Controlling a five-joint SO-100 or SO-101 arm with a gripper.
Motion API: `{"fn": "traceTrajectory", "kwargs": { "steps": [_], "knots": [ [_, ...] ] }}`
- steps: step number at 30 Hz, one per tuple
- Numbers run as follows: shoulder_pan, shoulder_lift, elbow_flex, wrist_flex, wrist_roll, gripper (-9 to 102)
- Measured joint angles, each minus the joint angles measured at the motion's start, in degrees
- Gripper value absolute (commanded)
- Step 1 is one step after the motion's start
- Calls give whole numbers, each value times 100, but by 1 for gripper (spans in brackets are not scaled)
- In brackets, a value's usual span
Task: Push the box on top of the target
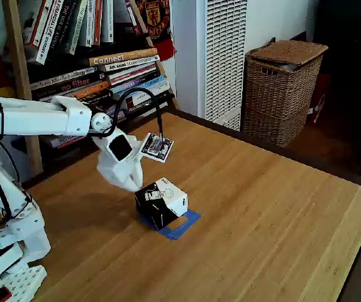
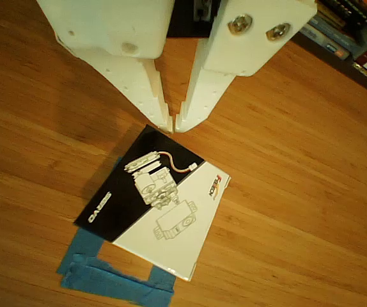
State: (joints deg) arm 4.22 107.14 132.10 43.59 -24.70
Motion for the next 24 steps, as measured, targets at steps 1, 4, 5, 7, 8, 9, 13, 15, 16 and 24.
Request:
{"fn": "traceTrajectory", "kwargs": {
  "steps": [1, 4, 5, 7, 8, 9, 13, 15, 16, 24],
  "knots": [
    [26, 18, 9, 0, 0, 0],
    [114, 26, 9, -35, -53, 0],
    [114, 26, 9, -53, -53, 0],
    [88, 26, 9, -70, -97, 0],
    [114, 26, 9, -70, -114, 0],
    [158, 26, 9, -70, -132, 0],
    [272, 26, 9, -97, -211, 0],
    [264, 26, 9, -97, -211, 0],
    [281, 26, 9, -97, -229, 0],
    [343, 26, 9, -97, -255, 0]
  ]
}}
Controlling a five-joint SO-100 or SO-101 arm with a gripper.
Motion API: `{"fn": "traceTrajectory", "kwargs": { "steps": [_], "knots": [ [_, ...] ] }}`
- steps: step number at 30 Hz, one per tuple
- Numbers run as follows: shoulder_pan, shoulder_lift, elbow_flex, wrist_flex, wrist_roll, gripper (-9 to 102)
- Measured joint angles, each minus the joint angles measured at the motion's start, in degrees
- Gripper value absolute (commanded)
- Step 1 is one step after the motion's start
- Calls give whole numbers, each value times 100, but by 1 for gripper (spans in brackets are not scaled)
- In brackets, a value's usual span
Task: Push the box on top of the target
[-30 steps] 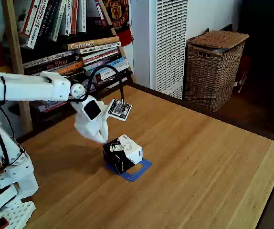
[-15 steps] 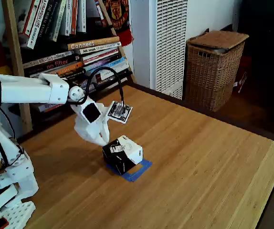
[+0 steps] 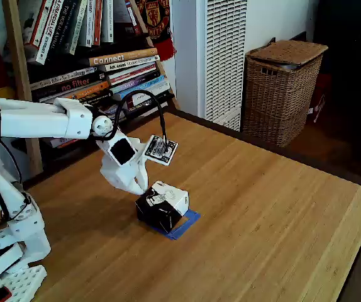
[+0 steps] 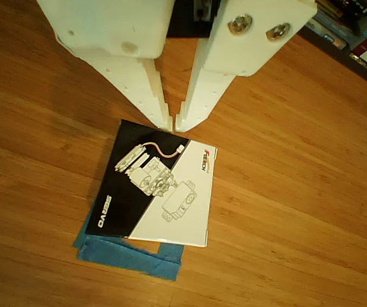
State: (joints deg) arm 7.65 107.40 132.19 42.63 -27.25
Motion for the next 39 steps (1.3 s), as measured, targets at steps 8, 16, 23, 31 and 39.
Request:
{"fn": "traceTrajectory", "kwargs": {
  "steps": [8, 16, 23, 31, 39],
  "knots": [
    [62, 0, 0, 0, 0, 0],
    [26, 0, -211, -211, 0, 0],
    [105, -70, -457, -246, -53, 0],
    [105, -264, -527, -431, -132, 0],
    [114, -264, -527, -360, -141, 0]
  ]
}}
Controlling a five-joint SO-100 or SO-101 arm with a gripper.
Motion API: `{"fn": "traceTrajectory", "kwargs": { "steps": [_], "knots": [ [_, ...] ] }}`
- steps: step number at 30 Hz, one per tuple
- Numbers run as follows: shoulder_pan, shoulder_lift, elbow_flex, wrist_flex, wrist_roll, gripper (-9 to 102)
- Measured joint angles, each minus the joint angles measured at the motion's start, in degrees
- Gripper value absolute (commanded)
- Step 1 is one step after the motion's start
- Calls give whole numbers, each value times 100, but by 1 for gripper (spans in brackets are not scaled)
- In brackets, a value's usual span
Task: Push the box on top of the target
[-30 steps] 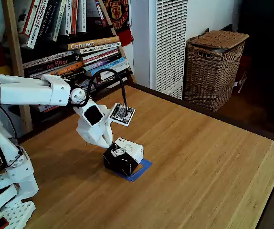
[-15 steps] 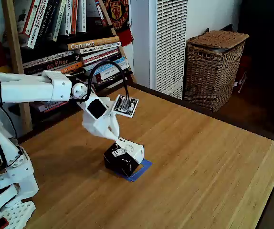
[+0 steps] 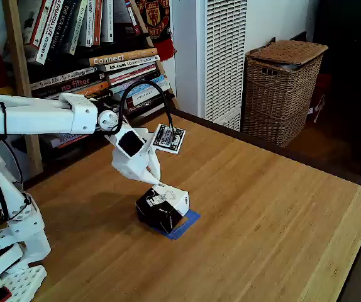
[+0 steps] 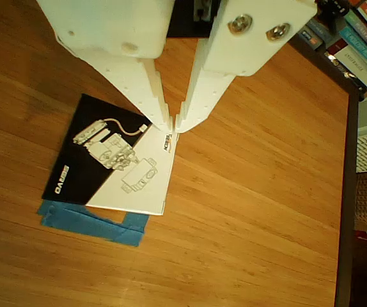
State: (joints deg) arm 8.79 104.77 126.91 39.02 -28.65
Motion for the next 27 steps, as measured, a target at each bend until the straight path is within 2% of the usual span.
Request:
{"fn": "traceTrajectory", "kwargs": {
  "steps": [13, 23, 27],
  "knots": [
    [-316, 387, 44, 677, 53, 0],
    [-202, 290, 360, -26, -123, 0],
    [-123, 193, 387, -62, -158, 0]
  ]
}}
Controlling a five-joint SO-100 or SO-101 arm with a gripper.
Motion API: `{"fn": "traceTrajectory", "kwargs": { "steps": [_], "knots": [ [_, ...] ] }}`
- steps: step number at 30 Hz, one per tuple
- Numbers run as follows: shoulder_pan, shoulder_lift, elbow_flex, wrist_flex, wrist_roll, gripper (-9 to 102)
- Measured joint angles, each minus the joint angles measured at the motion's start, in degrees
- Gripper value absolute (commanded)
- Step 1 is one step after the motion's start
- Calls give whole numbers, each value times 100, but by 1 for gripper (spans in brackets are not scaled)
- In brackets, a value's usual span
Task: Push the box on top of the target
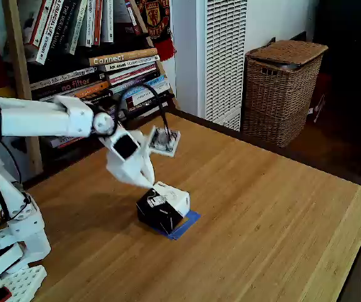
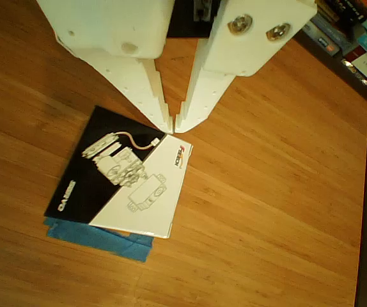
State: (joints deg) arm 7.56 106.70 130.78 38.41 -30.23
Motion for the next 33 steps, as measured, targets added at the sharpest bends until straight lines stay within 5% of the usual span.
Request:
{"fn": "traceTrajectory", "kwargs": {
  "steps": [33],
  "knots": [
    [132, 0, 123, 193, -149, 0]
  ]
}}
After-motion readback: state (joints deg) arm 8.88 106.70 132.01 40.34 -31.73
